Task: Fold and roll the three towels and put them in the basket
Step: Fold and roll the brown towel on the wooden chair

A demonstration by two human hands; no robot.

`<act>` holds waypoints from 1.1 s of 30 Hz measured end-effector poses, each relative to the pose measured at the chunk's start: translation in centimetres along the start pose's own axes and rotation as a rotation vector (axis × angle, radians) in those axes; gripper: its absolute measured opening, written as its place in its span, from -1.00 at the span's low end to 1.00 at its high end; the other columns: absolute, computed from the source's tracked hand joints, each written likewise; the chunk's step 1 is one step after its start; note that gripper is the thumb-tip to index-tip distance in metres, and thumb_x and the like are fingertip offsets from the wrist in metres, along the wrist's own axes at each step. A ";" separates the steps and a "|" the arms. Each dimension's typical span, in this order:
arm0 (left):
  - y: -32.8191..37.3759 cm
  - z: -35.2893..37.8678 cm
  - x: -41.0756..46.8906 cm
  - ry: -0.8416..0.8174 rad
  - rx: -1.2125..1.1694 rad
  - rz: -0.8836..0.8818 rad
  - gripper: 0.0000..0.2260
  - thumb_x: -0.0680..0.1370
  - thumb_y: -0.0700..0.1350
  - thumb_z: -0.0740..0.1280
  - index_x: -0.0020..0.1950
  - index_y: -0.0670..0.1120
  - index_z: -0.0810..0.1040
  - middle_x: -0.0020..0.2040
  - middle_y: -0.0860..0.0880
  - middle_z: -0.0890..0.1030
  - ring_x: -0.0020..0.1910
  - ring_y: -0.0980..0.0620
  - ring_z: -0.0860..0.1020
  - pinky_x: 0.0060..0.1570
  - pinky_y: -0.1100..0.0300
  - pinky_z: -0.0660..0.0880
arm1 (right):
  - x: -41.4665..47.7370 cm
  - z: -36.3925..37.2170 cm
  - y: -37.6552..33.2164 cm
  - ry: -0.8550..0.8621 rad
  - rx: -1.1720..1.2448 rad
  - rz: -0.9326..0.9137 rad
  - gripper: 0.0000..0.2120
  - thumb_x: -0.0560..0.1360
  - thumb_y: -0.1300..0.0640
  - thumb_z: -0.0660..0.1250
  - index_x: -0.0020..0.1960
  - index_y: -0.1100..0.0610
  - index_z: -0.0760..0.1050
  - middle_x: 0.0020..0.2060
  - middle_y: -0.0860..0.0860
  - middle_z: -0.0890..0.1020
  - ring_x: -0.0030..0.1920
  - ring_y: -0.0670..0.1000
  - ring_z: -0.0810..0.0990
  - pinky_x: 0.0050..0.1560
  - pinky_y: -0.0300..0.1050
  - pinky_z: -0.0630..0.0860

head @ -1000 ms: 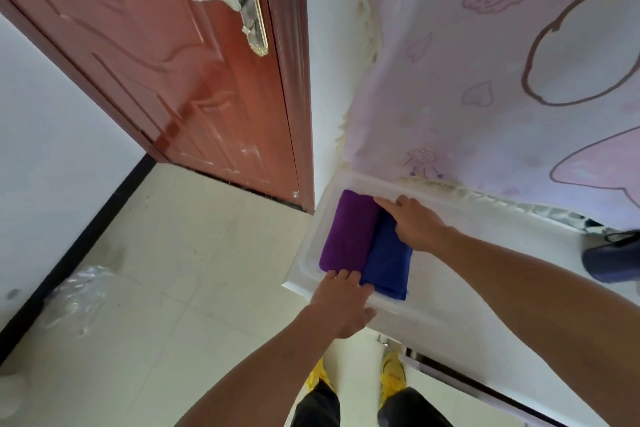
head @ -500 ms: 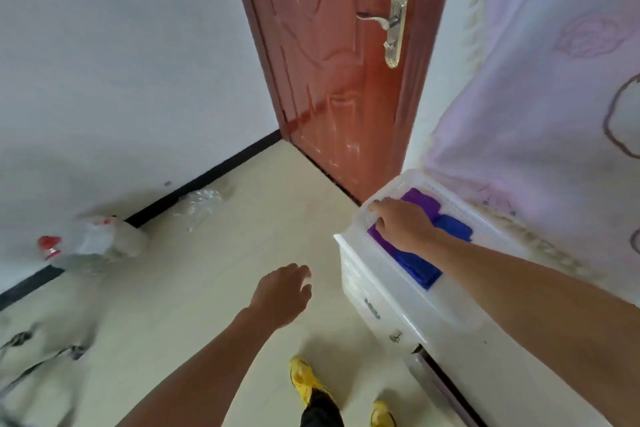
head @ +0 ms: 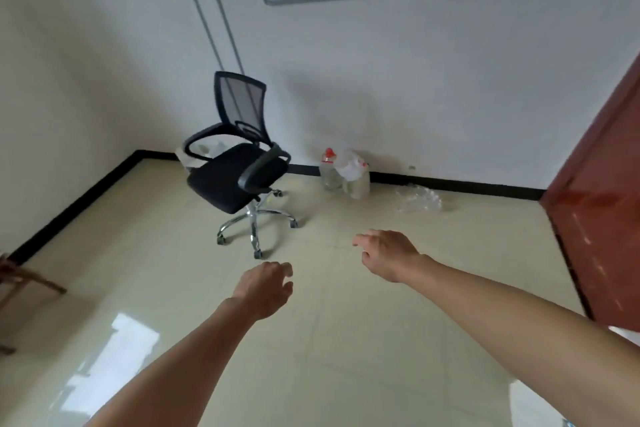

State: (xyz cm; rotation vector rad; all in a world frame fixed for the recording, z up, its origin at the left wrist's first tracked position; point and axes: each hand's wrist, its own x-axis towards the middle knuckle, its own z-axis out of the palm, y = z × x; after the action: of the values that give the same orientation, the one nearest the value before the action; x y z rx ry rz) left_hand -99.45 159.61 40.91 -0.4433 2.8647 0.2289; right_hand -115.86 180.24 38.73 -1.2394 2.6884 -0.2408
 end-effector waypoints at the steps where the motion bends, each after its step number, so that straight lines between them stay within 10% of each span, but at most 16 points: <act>1: -2.7 -0.1 -1.1 0.009 0.004 -0.029 -0.72 0.58 0.02 0.20 0.27 0.03 0.48 0.15 -0.02 0.60 0.14 -0.06 0.55 0.06 0.12 0.44 | 1.8 0.2 -2.4 -0.014 -0.014 -0.029 -0.67 0.54 0.14 0.10 0.27 0.03 0.44 0.13 0.10 0.56 0.06 0.16 0.56 0.00 -0.04 0.46; 11: -33.0 -1.5 -12.8 0.051 -0.084 -0.481 -0.71 0.57 0.04 0.21 0.25 0.02 0.49 0.15 -0.04 0.59 0.13 -0.07 0.55 0.01 0.15 0.45 | 17.8 4.9 -33.4 -0.112 -0.078 -0.436 -0.63 0.54 0.12 0.14 0.33 -0.01 0.40 0.22 0.06 0.54 0.14 0.14 0.55 0.06 -0.03 0.45; 33: -71.5 -4.2 -9.2 0.091 -0.357 -1.092 -0.72 0.56 0.03 0.24 0.24 0.03 0.51 0.14 -0.03 0.60 0.14 -0.04 0.54 0.04 0.16 0.45 | 58.9 12.3 -71.6 -0.312 -0.254 -0.950 -0.63 0.57 0.05 0.11 0.37 -0.06 0.35 0.24 0.04 0.50 0.18 0.15 0.53 0.10 -0.04 0.45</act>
State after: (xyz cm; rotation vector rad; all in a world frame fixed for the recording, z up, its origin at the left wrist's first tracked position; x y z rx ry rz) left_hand -69.27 94.08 38.90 -1.9709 2.2079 0.4928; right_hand -98.10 88.46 37.14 -2.3170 1.7306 0.1820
